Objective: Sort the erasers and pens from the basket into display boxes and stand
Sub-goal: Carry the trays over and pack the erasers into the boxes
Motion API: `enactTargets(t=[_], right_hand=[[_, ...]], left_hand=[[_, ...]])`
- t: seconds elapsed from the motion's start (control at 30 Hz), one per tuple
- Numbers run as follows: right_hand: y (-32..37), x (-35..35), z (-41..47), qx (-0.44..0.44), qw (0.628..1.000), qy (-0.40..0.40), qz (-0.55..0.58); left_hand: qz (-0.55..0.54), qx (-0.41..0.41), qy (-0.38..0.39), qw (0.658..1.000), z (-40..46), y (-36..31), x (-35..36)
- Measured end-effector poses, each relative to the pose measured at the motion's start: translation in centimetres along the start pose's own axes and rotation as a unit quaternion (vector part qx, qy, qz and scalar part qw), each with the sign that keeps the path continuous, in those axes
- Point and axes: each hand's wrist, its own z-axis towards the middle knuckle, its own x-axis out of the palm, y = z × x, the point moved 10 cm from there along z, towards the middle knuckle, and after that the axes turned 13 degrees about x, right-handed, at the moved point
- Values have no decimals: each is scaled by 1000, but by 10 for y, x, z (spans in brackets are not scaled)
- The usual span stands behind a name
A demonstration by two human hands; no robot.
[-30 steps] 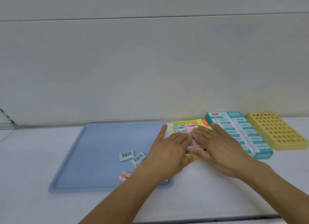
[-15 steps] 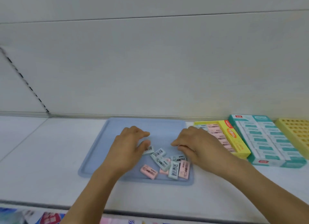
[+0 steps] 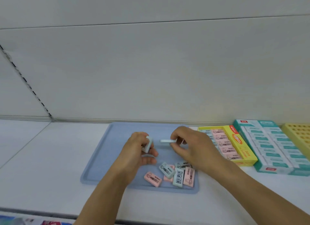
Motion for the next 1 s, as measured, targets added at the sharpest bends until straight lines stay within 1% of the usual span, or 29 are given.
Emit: enactTargets(t=[0.03, 0.07, 0.13, 0.2, 0.23, 0.33, 0.4, 0.5, 0.73, 0.8, 0.87, 0.9, 0.97, 1.0], right_hand=[[3, -13, -4, -24, 998, -50, 22], [7, -23, -8, -50, 995, -83, 27], [13, -34, -16, -105, 986, -126, 5], [12, -41, -22, -132, 980, -148, 1], [8, -44, -23, -120, 982, -144, 20], [-18, -52, -20, -16, 986, -103, 131], [-27, -57, -20, 9, 983, -86, 160], [-25, -62, -19, -27, 992, -74, 97], [-40, -60, -13, -47, 999, -8, 18], [-45, -61, -12, -48, 998, -5, -26], [-65, -68, -6, 6, 998, -19, -52], [-79, -72, -1, 45, 997, -24, -64], [-105, -71, 5, 109, 988, -9, -111], [-113, -66, 7, 129, 983, 10, -131]], left_hand=[[-65, -36, 24, 997, -3, 3, 13], [-74, -58, 51, 994, -6, 4, 23], [-17, -51, 101, 993, -8, 2, 38], [26, -12, 127, 991, -8, -8, 50], [35, 9, 133, 990, -8, -12, 54], [56, 48, 131, 989, -5, -21, 61], [59, 59, 138, 987, -5, -22, 67], [73, 66, 152, 983, -5, -23, 76], [81, 64, 184, 978, 1, -14, 99], [80, 57, 168, 981, 4, -9, 99], [84, 40, 106, 990, 11, -3, 89], [65, 23, 69, 995, 15, 1, 82], [-35, -20, 16, 999, 18, 9, 76], [-84, -30, 7, 996, 18, 10, 77]])
